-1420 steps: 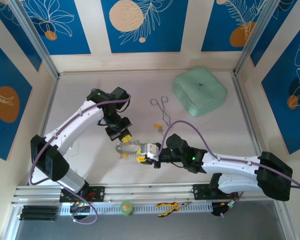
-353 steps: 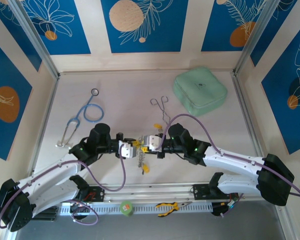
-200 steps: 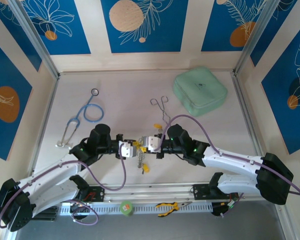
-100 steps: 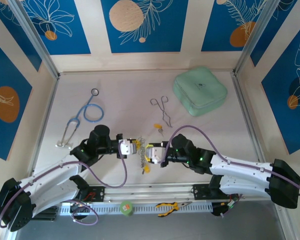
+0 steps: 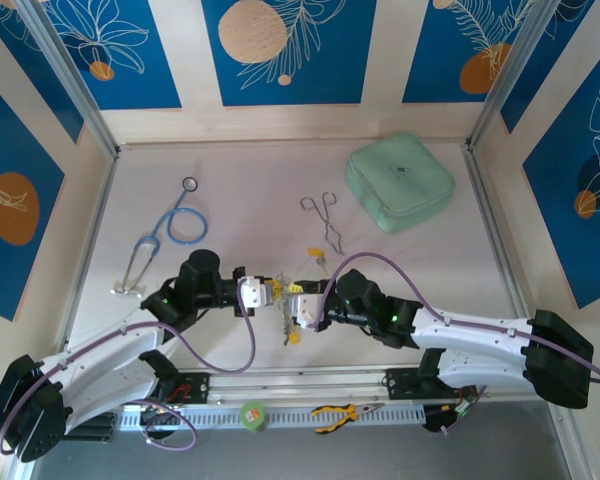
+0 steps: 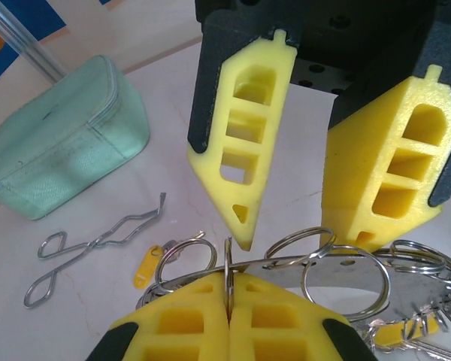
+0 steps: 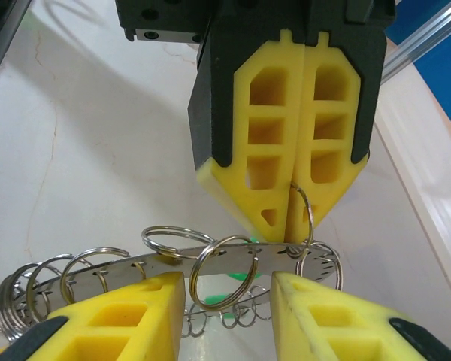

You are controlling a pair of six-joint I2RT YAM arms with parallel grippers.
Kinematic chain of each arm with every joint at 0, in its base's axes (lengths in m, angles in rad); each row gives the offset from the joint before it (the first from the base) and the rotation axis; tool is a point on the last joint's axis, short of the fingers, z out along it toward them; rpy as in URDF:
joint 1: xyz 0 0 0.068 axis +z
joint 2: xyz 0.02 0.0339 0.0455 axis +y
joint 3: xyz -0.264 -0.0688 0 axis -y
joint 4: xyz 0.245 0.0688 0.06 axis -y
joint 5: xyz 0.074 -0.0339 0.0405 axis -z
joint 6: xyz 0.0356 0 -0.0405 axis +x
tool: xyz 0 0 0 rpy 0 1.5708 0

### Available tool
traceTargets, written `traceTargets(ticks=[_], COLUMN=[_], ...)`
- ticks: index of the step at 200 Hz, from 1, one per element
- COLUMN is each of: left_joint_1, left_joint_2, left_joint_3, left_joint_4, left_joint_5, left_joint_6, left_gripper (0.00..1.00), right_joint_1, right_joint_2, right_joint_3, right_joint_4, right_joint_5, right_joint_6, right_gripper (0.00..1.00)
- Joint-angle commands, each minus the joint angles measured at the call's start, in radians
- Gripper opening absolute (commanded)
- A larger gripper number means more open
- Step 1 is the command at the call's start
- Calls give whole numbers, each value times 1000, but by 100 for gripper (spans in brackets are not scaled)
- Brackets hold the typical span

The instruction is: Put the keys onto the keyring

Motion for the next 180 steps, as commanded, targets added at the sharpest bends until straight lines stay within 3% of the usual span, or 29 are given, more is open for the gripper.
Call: traceTargets(ticks=[1, 107, 180], left_joint_1=[-7, -8, -8], left_joint_2=[3, 2, 5], left_joint_3=[-3, -2, 0], left_joint_4=[34, 26, 24], left_joint_5=[32, 29, 38], left_joint_6=[-16, -9, -8], left_gripper=[0, 0, 0], right_joint_1=[9, 9, -13], right_joint_2=[-7, -31, -16], right_joint_3=[11, 17, 30], right_joint_4=[30, -20, -32], right_joint_5=[3, 12, 9], right_joint_6=[-8, -3, 40], right_gripper=[34, 14, 14])
